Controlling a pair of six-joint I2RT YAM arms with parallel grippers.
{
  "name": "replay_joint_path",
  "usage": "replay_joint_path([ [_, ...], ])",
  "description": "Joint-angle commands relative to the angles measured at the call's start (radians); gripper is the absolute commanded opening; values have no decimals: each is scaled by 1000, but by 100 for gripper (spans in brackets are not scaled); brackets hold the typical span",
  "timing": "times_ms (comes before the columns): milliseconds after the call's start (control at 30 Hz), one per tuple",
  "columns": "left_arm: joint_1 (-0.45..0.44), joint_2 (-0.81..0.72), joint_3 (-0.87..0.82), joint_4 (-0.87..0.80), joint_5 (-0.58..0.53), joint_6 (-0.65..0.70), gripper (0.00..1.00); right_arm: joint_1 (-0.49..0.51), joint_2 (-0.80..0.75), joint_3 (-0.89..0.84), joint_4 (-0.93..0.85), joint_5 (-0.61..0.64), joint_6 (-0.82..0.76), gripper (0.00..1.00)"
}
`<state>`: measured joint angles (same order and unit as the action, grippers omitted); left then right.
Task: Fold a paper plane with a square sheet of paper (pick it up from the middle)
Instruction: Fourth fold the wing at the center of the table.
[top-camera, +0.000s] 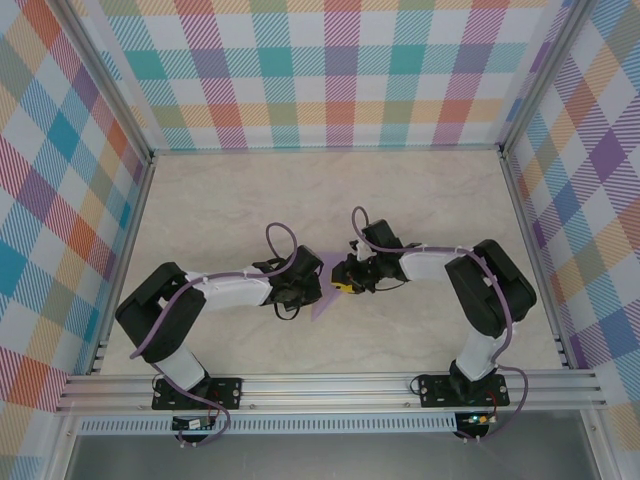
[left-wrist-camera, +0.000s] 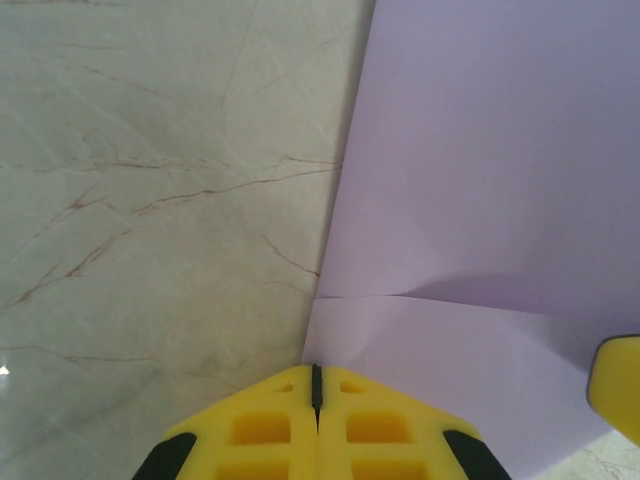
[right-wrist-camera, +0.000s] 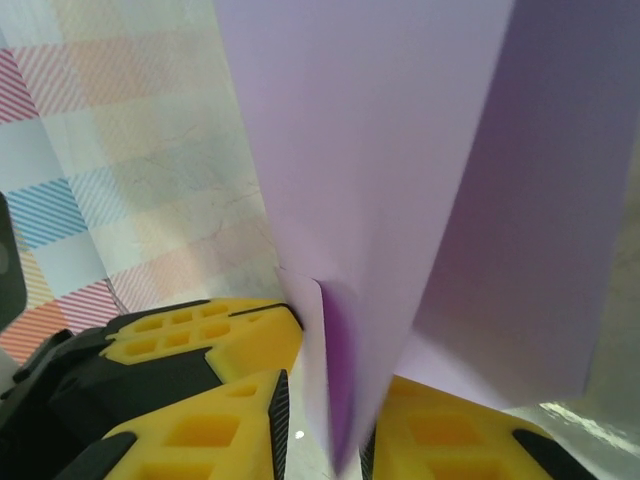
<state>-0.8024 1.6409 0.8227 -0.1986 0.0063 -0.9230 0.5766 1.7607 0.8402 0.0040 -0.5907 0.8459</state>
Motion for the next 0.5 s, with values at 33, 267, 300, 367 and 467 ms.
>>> replay_joint_path([
  [33, 11, -31, -3, -126, -31, 27, 0, 0, 38, 20, 1, -61, -64, 21],
  [267, 24, -112, 31, -178, -47, 69, 13, 1, -4, 27, -17, -2, -52, 5],
  [300, 26, -132, 36, -191, -55, 76, 18, 1, -23, 26, -23, 12, -49, 5],
  [367, 34, -175, 41, -212, -67, 89, 27, 0, -59, 27, -47, 42, -48, 5],
  [467, 43, -233, 43, -231, -76, 110, 39, 0, -119, 29, -102, 99, -50, 5],
])
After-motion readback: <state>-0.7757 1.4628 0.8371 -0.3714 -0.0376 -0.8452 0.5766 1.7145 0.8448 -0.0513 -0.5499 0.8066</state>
